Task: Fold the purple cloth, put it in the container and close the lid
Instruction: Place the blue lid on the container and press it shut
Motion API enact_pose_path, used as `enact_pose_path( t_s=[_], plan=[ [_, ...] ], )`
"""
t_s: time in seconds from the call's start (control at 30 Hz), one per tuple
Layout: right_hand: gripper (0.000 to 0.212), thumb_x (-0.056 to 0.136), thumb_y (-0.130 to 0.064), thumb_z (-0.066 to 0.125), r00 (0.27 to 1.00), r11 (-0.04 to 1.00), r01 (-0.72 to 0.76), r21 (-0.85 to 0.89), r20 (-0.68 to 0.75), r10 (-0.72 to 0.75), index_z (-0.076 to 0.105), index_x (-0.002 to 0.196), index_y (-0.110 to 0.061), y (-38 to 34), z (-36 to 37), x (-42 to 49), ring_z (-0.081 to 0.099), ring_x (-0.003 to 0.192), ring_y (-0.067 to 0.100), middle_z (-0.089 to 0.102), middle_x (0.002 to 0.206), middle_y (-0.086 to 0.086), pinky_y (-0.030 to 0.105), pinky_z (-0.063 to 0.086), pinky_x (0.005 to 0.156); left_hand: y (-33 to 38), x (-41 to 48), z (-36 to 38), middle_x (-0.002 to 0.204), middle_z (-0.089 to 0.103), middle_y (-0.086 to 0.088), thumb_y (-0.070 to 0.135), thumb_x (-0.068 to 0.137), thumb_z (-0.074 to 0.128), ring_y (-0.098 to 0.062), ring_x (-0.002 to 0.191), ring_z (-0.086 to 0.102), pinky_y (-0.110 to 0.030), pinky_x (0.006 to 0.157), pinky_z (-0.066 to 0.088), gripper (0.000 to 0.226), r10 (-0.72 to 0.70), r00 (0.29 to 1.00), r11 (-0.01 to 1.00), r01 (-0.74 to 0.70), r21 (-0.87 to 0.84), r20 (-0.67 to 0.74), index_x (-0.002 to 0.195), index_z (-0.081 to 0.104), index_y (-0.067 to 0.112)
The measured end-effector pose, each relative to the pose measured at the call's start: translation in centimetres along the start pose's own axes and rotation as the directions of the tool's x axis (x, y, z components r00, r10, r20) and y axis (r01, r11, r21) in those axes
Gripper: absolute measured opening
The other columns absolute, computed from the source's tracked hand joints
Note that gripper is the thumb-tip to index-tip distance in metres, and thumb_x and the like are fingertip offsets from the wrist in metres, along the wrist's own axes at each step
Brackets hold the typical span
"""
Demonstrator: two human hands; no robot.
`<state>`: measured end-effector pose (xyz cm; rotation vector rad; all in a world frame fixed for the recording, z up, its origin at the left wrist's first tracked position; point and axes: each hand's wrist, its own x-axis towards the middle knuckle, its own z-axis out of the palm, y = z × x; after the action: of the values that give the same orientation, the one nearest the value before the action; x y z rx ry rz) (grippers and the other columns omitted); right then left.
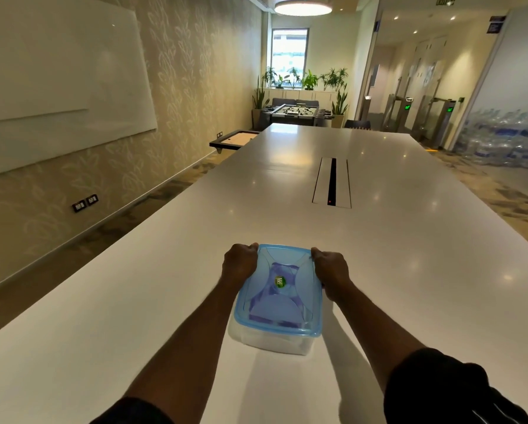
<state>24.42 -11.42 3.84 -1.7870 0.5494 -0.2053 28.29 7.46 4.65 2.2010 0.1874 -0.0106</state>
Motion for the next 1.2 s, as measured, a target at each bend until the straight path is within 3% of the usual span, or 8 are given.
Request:
enact_pose_path(
  t_s=[0.33, 0.47, 0.6, 0.67, 0.77, 0.83, 0.9, 1.2],
  plan=[
    [0.039, 0.091, -0.04, 0.058, 0.999, 1.0, 0.022, -0.011, -0.045, -0.022, 0.068, 0.073, -0.007, 0.3, 0.0, -0.4, 0.063, 0.075, 0.03, 0.067, 0.078, 0.014, 0.042, 0.052, 0.07, -0.2, -0.4, -0.2, 0.108, 0.067, -0.025, 0.045, 0.093, 0.045, -0.036, 0.101, 0.061, -0.035, 0.084, 0.046, 0.053, -0.002, 1.0, 1.0, 0.002, 0.012, 0.0, 0.092, 0.068, -0.002],
    [0.056, 0.089, -0.057, 0.05, 0.998, 1.0, 0.008, -0.011, -0.066, -0.008, 0.056, 0.066, -0.006, -0.8, -1.1, -1.9, 0.06, 0.063, 0.027, 0.061, 0.073, 0.013, 0.025, 0.045, 0.044, 0.1, -1.1, -1.9, 0.1, 0.067, -0.026, 0.059, 0.09, 0.041, -0.036, 0.09, 0.065, -0.035, 0.066, 0.05, 0.068, -0.024, 0.997, 0.998, 0.028, -0.058, 0.069, 0.093, 0.064, -0.004],
    [0.062, 0.086, -0.062, 0.045, 0.999, 0.997, -0.007, -0.07, -0.032, 0.005, 0.058, 0.083, -0.001, 0.4, -2.4, -4.3, 0.058, 0.056, 0.021, 0.061, 0.073, 0.009, 0.02, 0.041, 0.032, -1.6, -3.5, -3.0, 0.085, 0.065, -0.017, 0.07, 0.084, 0.038, -0.029, 0.068, 0.061, -0.027, 0.051, 0.046, 0.067, -0.064, 0.994, 0.996, 0.068, -0.05, 0.083, 0.078, 0.057, 0.005],
    [0.062, 0.086, -0.062, 0.043, 1.0, 0.995, -0.013, -0.102, 0.027, 0.016, 0.059, 0.078, -0.003, 1.3, -2.4, -5.8, 0.06, 0.051, 0.024, 0.063, 0.069, 0.011, 0.021, 0.041, 0.032, -2.5, -4.8, -2.8, 0.088, 0.065, -0.017, 0.072, 0.084, 0.035, -0.032, 0.073, 0.064, -0.03, 0.056, 0.051, 0.072, -0.09, 0.991, 0.995, 0.086, 0.041, 0.1, 0.087, 0.061, 0.005],
    [0.054, 0.092, -0.053, 0.037, 0.997, 0.986, 0.012, -0.164, 0.083, 0.002, 0.06, 0.09, -0.004, 2.0, -1.6, -7.5, 0.066, 0.063, 0.031, 0.066, 0.084, 0.016, 0.028, 0.048, 0.04, -2.9, -5.6, -1.7, 0.105, 0.065, -0.023, 0.065, 0.089, 0.032, -0.037, 0.095, 0.064, -0.042, 0.083, 0.054, 0.072, -0.07, 0.996, 0.987, 0.062, 0.147, 0.047, 0.103, 0.062, 0.001],
    [0.046, 0.095, -0.042, 0.035, 0.997, 0.977, 0.057, -0.206, 0.066, -0.044, 0.058, 0.098, -0.003, 2.0, -1.1, -8.0, 0.065, 0.085, 0.037, 0.065, 0.099, 0.02, 0.043, 0.057, 0.064, -2.7, -6.0, -1.6, 0.112, 0.064, -0.024, 0.055, 0.093, 0.032, -0.038, 0.101, 0.061, -0.041, 0.089, 0.051, 0.064, -0.04, 0.999, 0.985, 0.037, 0.168, 0.011, 0.106, 0.061, 0.0],
    [0.042, 0.097, -0.036, 0.034, 0.996, 0.976, 0.076, -0.204, 0.056, -0.066, 0.057, 0.1, -0.001, 1.9, -1.0, -8.3, 0.062, 0.095, 0.039, 0.064, 0.105, 0.022, 0.05, 0.053, 0.079, -2.8, -5.9, -1.5, 0.114, 0.063, -0.025, 0.044, 0.097, 0.032, -0.039, 0.105, 0.059, -0.038, 0.088, 0.049, 0.054, 0.002, 1.0, 0.986, -0.006, 0.166, 0.025, 0.109, 0.06, -0.001],
    [0.035, 0.096, -0.027, 0.037, 0.997, 0.992, 0.072, -0.105, 0.035, -0.068, 0.06, 0.085, -0.002, 1.9, -0.9, -8.8, 0.065, 0.083, 0.035, 0.067, 0.09, 0.019, 0.043, 0.052, 0.065, -2.9, -6.1, -1.5, 0.116, 0.063, -0.022, 0.036, 0.098, 0.033, -0.038, 0.107, 0.059, -0.033, 0.079, 0.043, 0.047, 0.02, 0.998, 0.996, -0.025, 0.088, 0.059, 0.117, 0.057, 0.0]
  ],
)
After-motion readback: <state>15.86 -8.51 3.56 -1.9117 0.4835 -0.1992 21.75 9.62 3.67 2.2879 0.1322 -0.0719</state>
